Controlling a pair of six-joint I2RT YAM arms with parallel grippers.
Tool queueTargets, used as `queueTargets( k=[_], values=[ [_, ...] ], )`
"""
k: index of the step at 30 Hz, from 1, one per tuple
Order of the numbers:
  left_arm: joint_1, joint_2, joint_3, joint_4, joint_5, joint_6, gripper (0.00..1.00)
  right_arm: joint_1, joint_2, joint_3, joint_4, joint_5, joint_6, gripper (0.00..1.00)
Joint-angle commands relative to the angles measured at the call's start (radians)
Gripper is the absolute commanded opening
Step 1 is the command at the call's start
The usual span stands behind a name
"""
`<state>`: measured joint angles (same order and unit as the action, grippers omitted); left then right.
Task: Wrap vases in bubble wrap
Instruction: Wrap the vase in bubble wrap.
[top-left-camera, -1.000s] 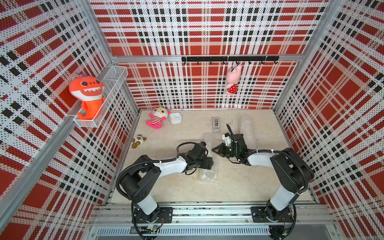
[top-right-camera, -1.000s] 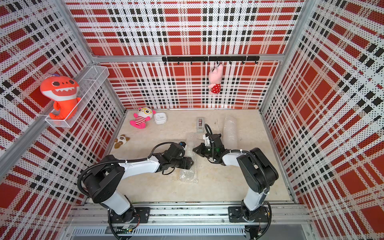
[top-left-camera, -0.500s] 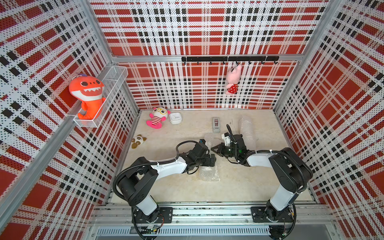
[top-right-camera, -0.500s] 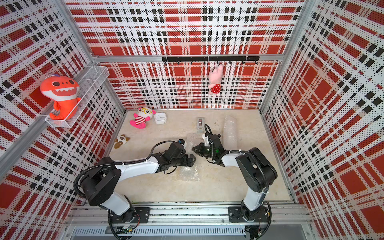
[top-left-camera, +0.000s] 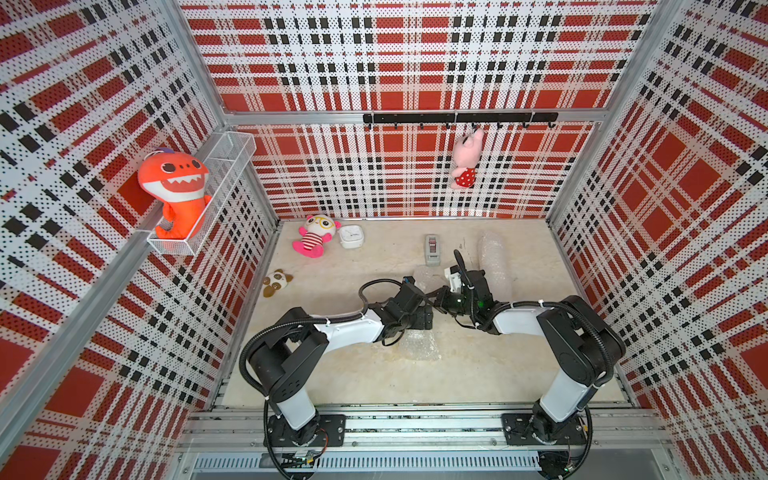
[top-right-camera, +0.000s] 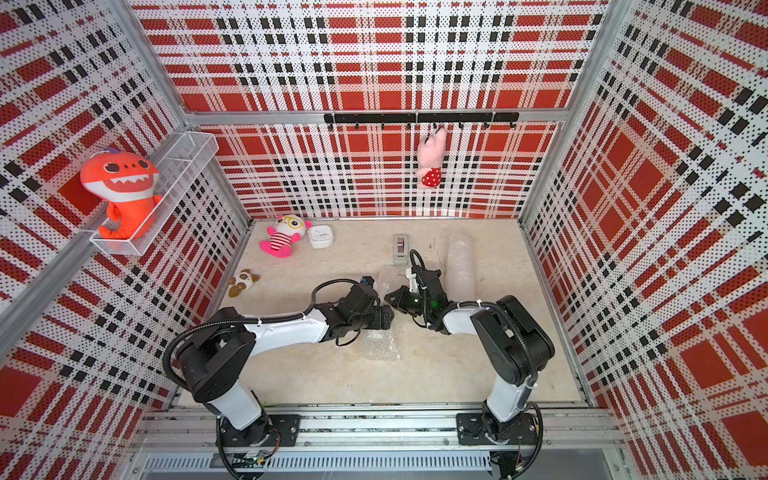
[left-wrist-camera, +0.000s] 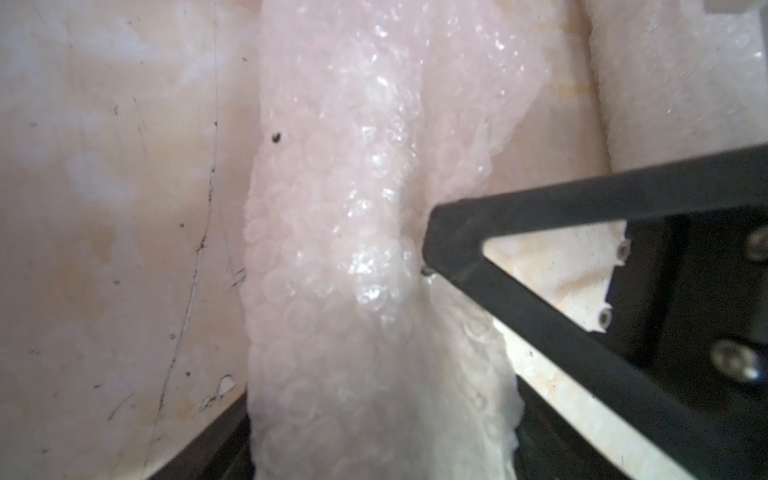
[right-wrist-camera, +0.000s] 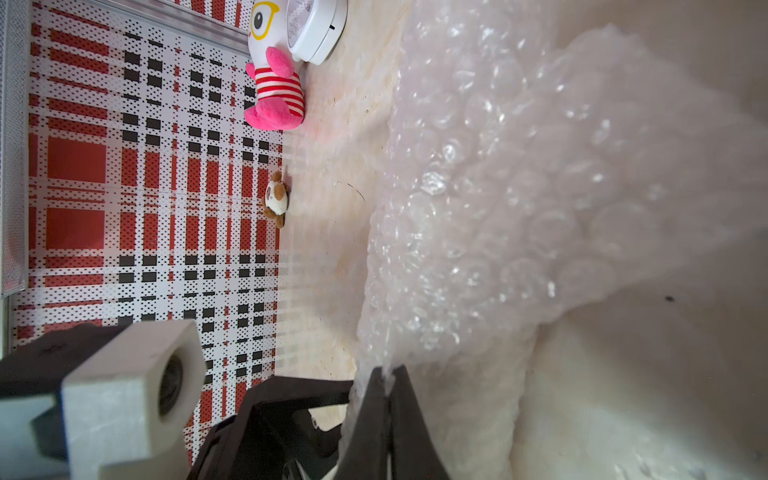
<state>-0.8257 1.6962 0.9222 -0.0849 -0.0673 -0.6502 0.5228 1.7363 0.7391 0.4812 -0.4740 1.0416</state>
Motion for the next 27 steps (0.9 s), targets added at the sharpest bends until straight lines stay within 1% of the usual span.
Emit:
queueTargets(
  k=[1, 2, 5, 8, 10, 13, 16, 18, 21, 24, 27],
  values=[
    [-0.007, -0.02, 0.001, 0.031, 0.015, 0.018, 0.8, 0.013, -0.024, -0.007, 0.008, 0.005, -0.022, 0.12],
    [-0.004, -0.025, -0.01, 0.033, 0.024, 0.025, 0.79, 0.014, -0.037, -0.007, -0.003, 0.012, -0.034, 0.15],
    [0.018, -0.04, -0.045, 0.042, 0.067, 0.038, 0.75, 0.013, -0.099, -0.012, -0.083, 0.04, -0.097, 0.32],
    [0.041, -0.068, -0.081, 0.045, 0.09, 0.044, 0.71, 0.014, -0.187, -0.028, -0.234, 0.089, -0.19, 0.34],
    [0.051, -0.089, -0.099, 0.059, 0.123, 0.057, 0.69, 0.013, -0.245, -0.06, -0.303, 0.115, -0.235, 0.35],
    [0.061, -0.099, -0.116, 0.06, 0.158, 0.072, 0.67, 0.021, -0.272, -0.089, -0.377, 0.089, -0.285, 0.31],
    [0.073, -0.096, -0.13, 0.059, 0.184, 0.086, 0.66, 0.065, -0.256, -0.113, -0.387, 0.071, -0.321, 0.26],
    [0.079, -0.1, -0.137, 0.06, 0.203, 0.09, 0.65, 0.093, -0.241, -0.124, -0.346, 0.033, -0.334, 0.21],
    [0.08, -0.107, -0.138, 0.063, 0.209, 0.089, 0.66, 0.128, -0.227, -0.134, -0.266, -0.031, -0.311, 0.2],
    [0.085, -0.105, -0.131, 0.077, 0.209, 0.074, 0.66, 0.154, -0.201, -0.11, -0.28, -0.043, -0.323, 0.18],
    [0.091, -0.102, -0.13, 0.104, 0.21, 0.042, 0.69, 0.162, -0.172, -0.122, -0.206, -0.072, -0.296, 0.15]
  ],
)
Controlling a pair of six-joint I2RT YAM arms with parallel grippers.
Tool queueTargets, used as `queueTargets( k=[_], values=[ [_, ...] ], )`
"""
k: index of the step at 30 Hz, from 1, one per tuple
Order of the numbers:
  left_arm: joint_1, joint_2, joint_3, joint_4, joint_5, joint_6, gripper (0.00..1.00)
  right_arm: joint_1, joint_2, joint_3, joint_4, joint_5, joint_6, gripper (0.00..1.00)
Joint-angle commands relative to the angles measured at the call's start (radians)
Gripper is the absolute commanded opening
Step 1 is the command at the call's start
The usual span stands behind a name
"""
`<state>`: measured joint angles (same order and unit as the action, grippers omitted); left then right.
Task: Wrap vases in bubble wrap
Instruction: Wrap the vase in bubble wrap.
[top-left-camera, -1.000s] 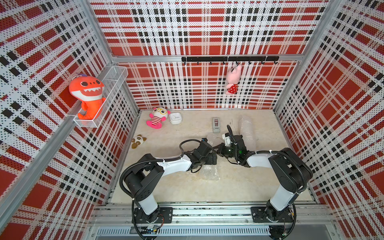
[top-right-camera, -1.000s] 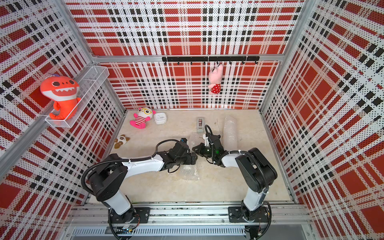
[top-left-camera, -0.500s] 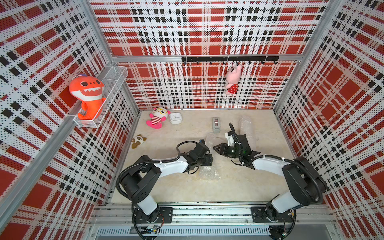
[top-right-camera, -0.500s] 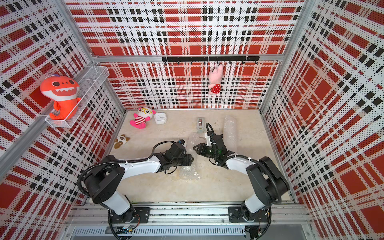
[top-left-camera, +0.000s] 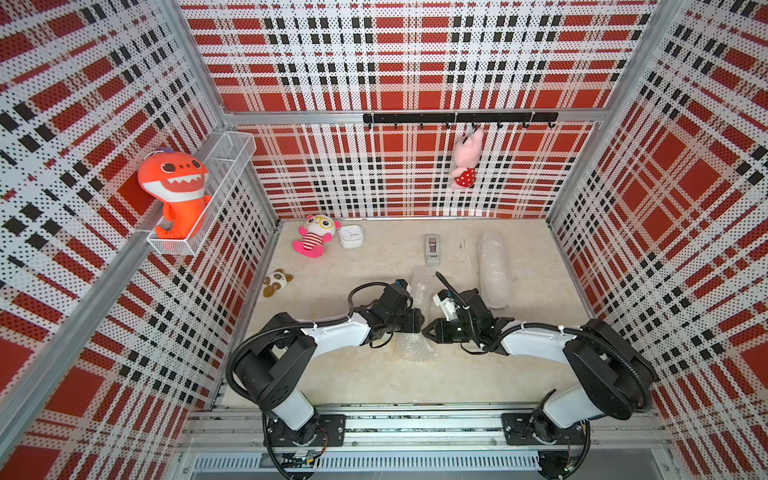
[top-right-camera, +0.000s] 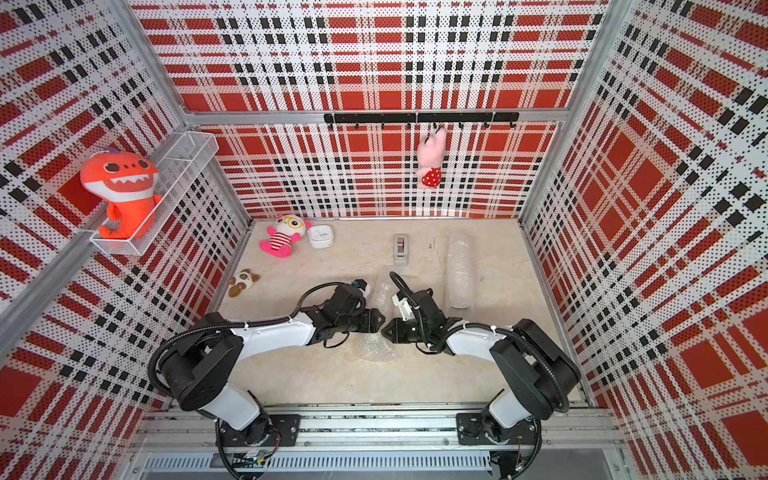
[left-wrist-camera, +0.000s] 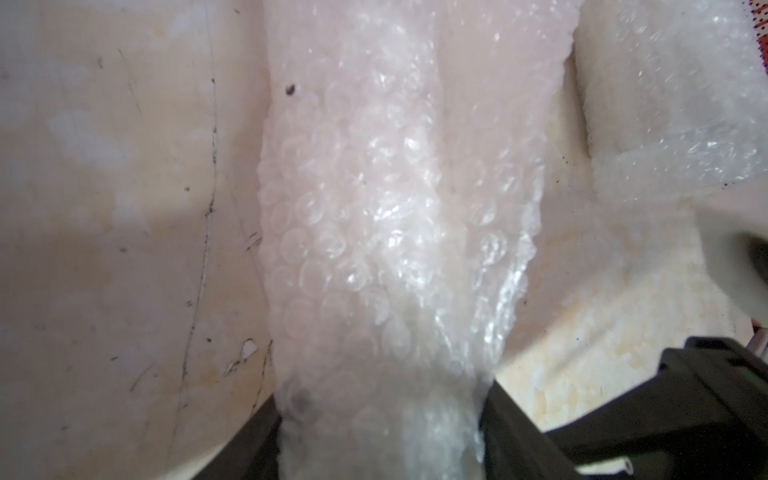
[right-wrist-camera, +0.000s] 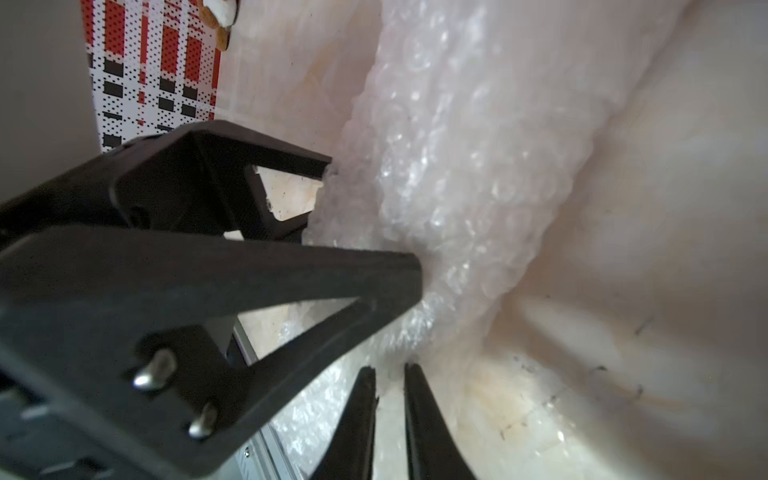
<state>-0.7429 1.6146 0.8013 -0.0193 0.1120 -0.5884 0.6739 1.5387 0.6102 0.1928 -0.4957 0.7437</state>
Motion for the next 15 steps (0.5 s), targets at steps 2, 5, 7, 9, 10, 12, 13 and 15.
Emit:
queueTargets(
  k=[2, 5, 7, 9, 10, 12, 13, 15],
  values=[
    [0.005, -0.019, -0.004, 0.05, 0.028, -0.034, 0.71, 0.013, 0.041, 0.001, 0.116, -0.061, 0.019, 0.14],
    [-0.001, -0.015, 0.004, 0.055, 0.008, -0.05, 0.8, 0.015, 0.067, 0.0, 0.137, -0.056, 0.019, 0.13],
    [-0.006, -0.008, 0.006, 0.056, -0.009, -0.06, 0.83, 0.017, 0.071, -0.003, 0.166, -0.057, 0.019, 0.12],
    [-0.013, 0.006, 0.01, 0.05, -0.01, -0.056, 0.86, 0.018, 0.073, -0.004, 0.178, -0.048, 0.018, 0.12],
    [-0.017, 0.018, 0.014, 0.037, -0.013, -0.05, 0.87, 0.018, 0.076, -0.004, 0.182, -0.046, 0.014, 0.12],
    [-0.029, 0.041, 0.031, -0.008, -0.042, -0.028, 0.87, 0.018, 0.081, -0.001, 0.181, -0.041, 0.006, 0.12],
    [-0.037, 0.053, 0.045, -0.042, -0.071, -0.017, 0.86, 0.019, 0.081, 0.0, 0.18, -0.037, 0.001, 0.12],
    [-0.047, 0.068, 0.066, -0.088, -0.106, -0.001, 0.83, 0.019, 0.074, -0.005, 0.191, -0.035, -0.006, 0.12]
  ],
)
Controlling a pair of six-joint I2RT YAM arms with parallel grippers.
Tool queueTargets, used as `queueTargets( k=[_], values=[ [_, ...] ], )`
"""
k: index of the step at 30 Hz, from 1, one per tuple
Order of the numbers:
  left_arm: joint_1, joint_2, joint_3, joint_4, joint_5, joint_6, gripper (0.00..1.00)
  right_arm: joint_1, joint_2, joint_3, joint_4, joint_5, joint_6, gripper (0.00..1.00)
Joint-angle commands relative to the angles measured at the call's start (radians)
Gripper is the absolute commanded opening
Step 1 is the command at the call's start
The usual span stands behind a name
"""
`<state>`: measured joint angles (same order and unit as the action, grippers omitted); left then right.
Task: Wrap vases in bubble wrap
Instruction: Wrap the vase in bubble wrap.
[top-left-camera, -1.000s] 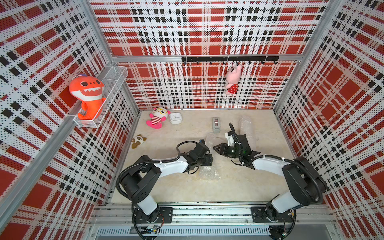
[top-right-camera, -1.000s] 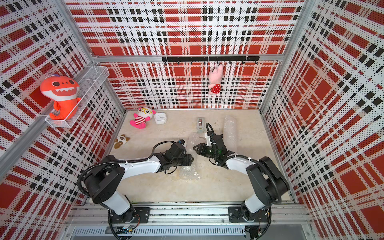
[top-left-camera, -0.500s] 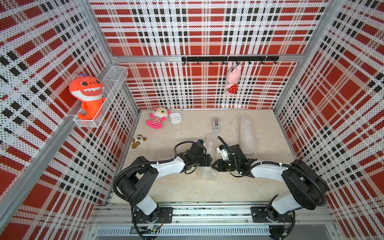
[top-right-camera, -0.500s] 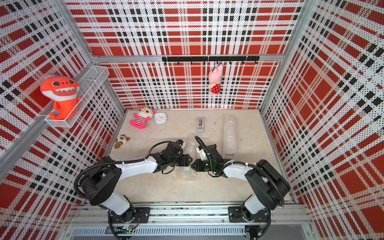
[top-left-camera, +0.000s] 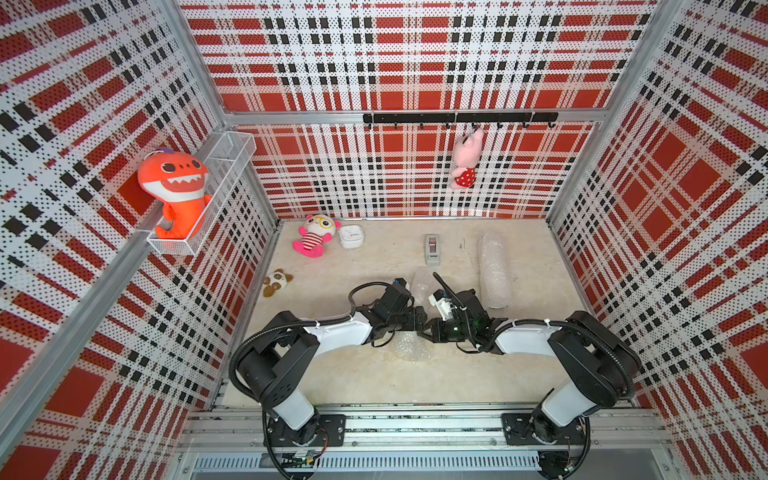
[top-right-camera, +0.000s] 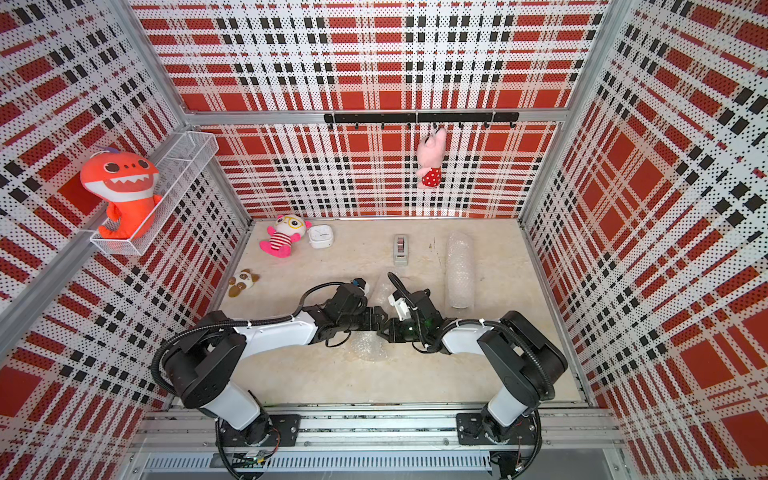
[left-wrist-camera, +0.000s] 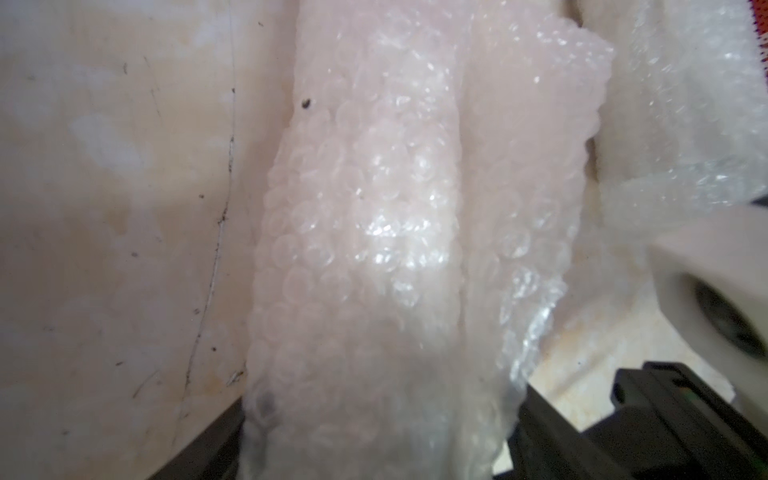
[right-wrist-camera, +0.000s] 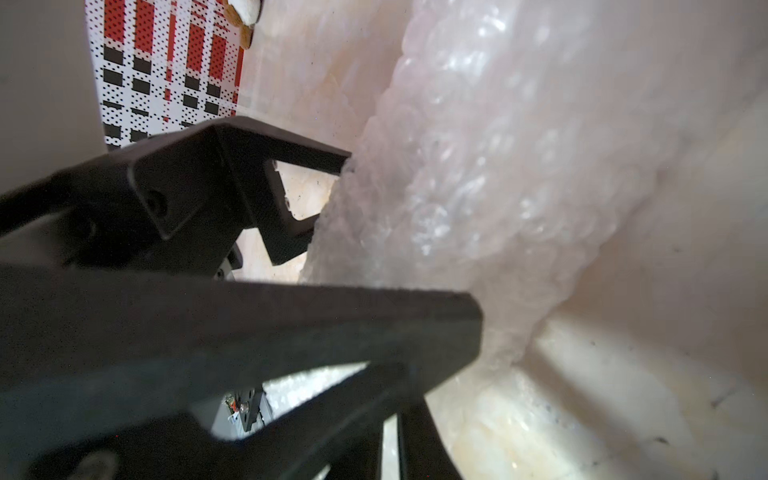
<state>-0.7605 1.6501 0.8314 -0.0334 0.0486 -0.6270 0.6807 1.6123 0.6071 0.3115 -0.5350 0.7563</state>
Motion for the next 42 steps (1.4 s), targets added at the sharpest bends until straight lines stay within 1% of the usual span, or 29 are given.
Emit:
queueTargets(
  k=[1, 3, 5, 8, 13, 15, 17, 19, 23, 25, 26, 30, 31, 33, 34, 35, 38, 41, 42],
  values=[
    [-0.031, 0.033, 0.037, -0.083, -0.048, 0.042, 0.81, 0.011, -0.005, -0.005, 0.078, 0.005, -0.023, 0.12],
    [-0.03, 0.027, 0.027, -0.082, -0.053, 0.044, 0.77, 0.011, -0.02, -0.013, 0.076, 0.017, -0.035, 0.13],
    [-0.023, 0.021, 0.024, -0.077, -0.048, 0.045, 0.71, 0.011, -0.034, -0.021, 0.066, 0.026, -0.049, 0.14],
    [-0.009, 0.009, 0.02, -0.067, -0.034, 0.047, 0.66, 0.012, -0.061, -0.043, 0.057, 0.017, -0.073, 0.15],
    [0.016, -0.017, -0.008, -0.052, -0.019, 0.04, 0.61, 0.013, -0.137, -0.097, -0.018, 0.044, -0.089, 0.15],
    [0.022, -0.03, -0.027, -0.031, -0.005, 0.031, 0.6, 0.021, -0.146, -0.13, -0.004, 0.031, -0.073, 0.15],
    [0.027, -0.038, -0.035, -0.024, 0.001, 0.023, 0.59, 0.044, -0.143, -0.14, 0.013, 0.018, -0.056, 0.14],
    [0.028, -0.044, -0.039, -0.02, 0.002, 0.013, 0.58, 0.09, -0.141, -0.134, 0.047, 0.01, -0.045, 0.14],
    [0.031, -0.061, -0.067, 0.02, 0.017, -0.024, 0.55, 0.165, -0.106, -0.098, 0.12, 0.035, -0.025, 0.13],
    [0.037, -0.069, -0.077, 0.023, 0.016, -0.035, 0.53, 0.181, -0.076, -0.1, 0.196, 0.032, 0.006, 0.12],
    [0.04, -0.074, -0.084, 0.024, 0.014, -0.041, 0.52, 0.19, -0.057, -0.098, 0.211, 0.051, 0.02, 0.12],
    [0.047, -0.104, -0.105, 0.033, 0.019, -0.044, 0.49, 0.201, 0.032, -0.088, 0.219, 0.076, 0.005, 0.1],
    [0.052, -0.109, -0.11, 0.031, 0.024, -0.041, 0.49, 0.201, 0.033, -0.097, 0.232, 0.074, 0.003, 0.1],
    [0.059, -0.119, -0.118, 0.021, 0.029, -0.029, 0.48, 0.201, -0.014, -0.112, 0.235, 0.089, -0.016, 0.12],
    [0.063, -0.124, -0.125, 0.017, 0.029, -0.02, 0.47, 0.201, -0.051, -0.118, 0.224, 0.097, -0.033, 0.16],
    [0.069, -0.128, -0.132, 0.017, 0.038, -0.013, 0.47, 0.201, -0.091, -0.119, 0.191, 0.103, -0.055, 0.23],
    [0.08, -0.134, -0.144, 0.008, 0.049, 0.01, 0.46, 0.201, -0.2, -0.117, 0.087, 0.134, -0.129, 0.31],
    [0.093, -0.143, -0.159, 0.013, 0.066, 0.027, 0.44, 0.191, -0.311, -0.136, 0.017, 0.189, -0.18, 0.53],
    [0.094, -0.147, -0.162, 0.016, 0.078, 0.036, 0.43, 0.182, -0.339, -0.135, -0.017, 0.218, -0.195, 0.63]
  ],
)
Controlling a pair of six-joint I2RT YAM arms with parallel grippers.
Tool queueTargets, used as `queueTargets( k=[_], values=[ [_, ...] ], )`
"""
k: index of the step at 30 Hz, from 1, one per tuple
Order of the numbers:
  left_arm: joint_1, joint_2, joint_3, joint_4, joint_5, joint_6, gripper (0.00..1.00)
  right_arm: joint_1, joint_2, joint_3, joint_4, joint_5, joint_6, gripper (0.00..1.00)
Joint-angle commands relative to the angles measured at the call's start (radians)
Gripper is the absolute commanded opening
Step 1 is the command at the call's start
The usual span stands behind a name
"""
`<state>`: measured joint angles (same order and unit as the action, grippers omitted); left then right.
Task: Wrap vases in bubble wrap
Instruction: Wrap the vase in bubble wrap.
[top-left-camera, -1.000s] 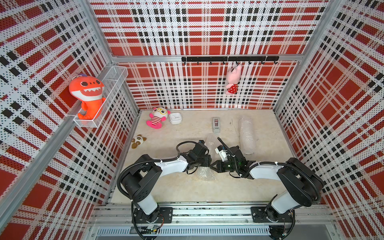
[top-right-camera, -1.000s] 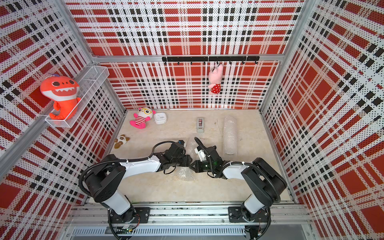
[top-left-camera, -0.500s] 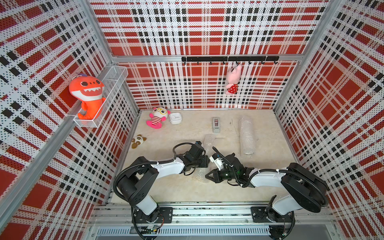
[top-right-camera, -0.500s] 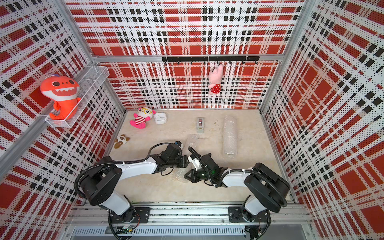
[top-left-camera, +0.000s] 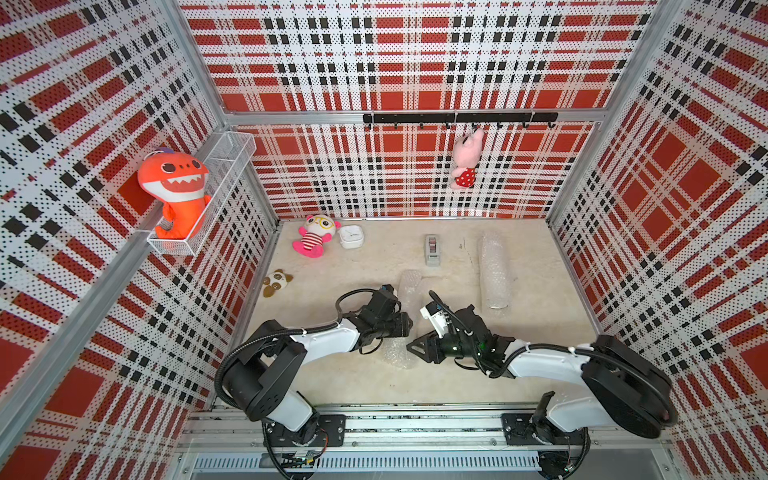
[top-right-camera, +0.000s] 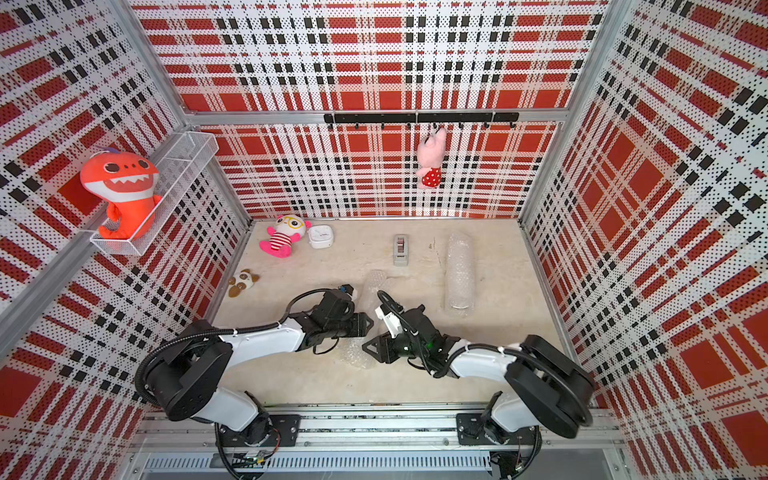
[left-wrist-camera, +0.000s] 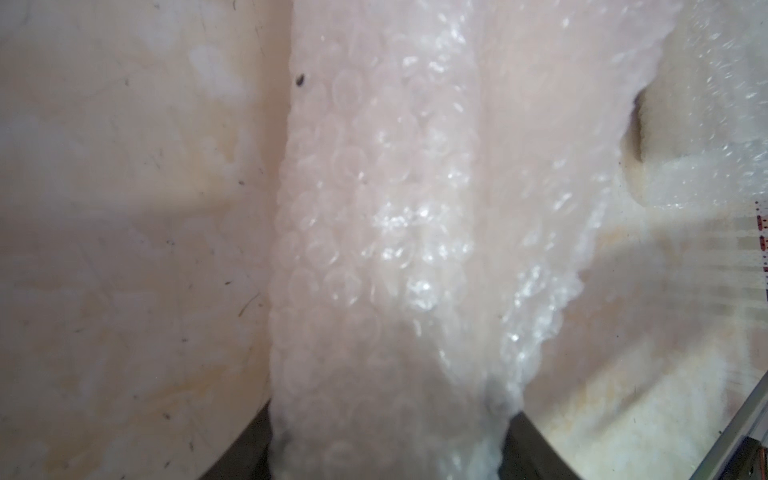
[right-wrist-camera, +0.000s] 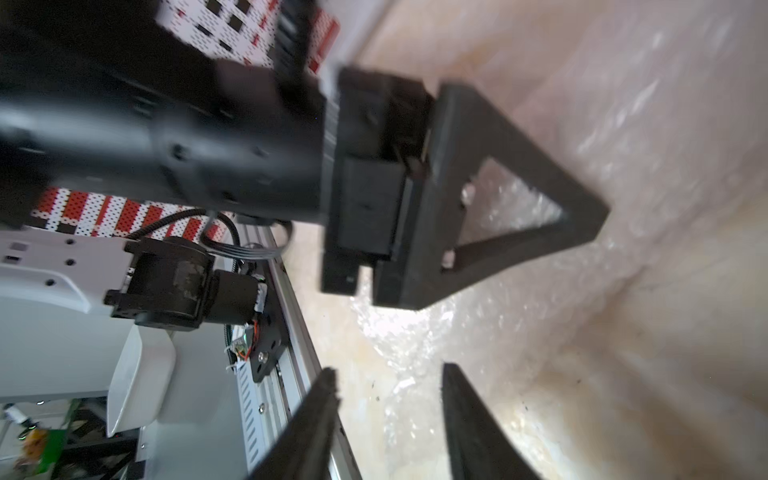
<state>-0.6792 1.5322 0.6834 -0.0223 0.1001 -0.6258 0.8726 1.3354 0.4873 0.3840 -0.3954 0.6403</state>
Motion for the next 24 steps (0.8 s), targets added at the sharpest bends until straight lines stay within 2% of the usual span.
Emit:
queueTargets(
  k=[1, 2, 3, 4, 8, 11, 13, 16, 18, 21, 24],
  values=[
    [0.012, -0.031, -0.016, 0.005, 0.042, 0.046, 0.43, -0.023, -0.086, -0.01, -0.119, 0.1, -0.079, 0.71],
    [0.012, -0.033, -0.018, 0.005, 0.052, 0.053, 0.42, -0.038, -0.098, -0.003, -0.14, 0.112, -0.115, 0.79],
    [0.011, -0.036, -0.019, 0.005, 0.059, 0.058, 0.41, -0.058, -0.107, 0.009, -0.158, 0.127, -0.122, 0.97],
    [0.01, -0.039, -0.02, 0.002, 0.062, 0.063, 0.41, -0.081, -0.107, 0.024, -0.174, 0.141, -0.126, 1.0],
    [0.006, -0.056, -0.034, -0.001, 0.083, 0.076, 0.36, -0.173, -0.065, 0.083, -0.161, 0.141, -0.121, 1.0],
    [-0.007, -0.072, -0.045, -0.004, 0.074, 0.079, 0.36, -0.224, 0.029, 0.164, -0.18, 0.115, -0.102, 0.98],
    [-0.011, -0.078, -0.048, -0.014, 0.081, 0.088, 0.36, -0.239, 0.101, 0.22, -0.191, 0.085, -0.095, 0.84],
    [-0.016, -0.082, -0.056, -0.015, 0.083, 0.095, 0.36, -0.243, 0.188, 0.284, -0.199, 0.071, -0.049, 0.68],
    [-0.016, -0.086, -0.061, -0.012, 0.09, 0.099, 0.35, -0.244, 0.245, 0.319, -0.18, 0.044, -0.039, 0.52],
    [-0.016, -0.086, -0.07, 0.005, 0.12, 0.11, 0.35, -0.244, 0.315, 0.371, -0.159, 0.055, -0.027, 0.39],
    [-0.023, -0.08, -0.068, 0.005, 0.136, 0.131, 0.33, -0.243, 0.389, 0.415, -0.13, 0.091, -0.025, 0.31]
  ],
)
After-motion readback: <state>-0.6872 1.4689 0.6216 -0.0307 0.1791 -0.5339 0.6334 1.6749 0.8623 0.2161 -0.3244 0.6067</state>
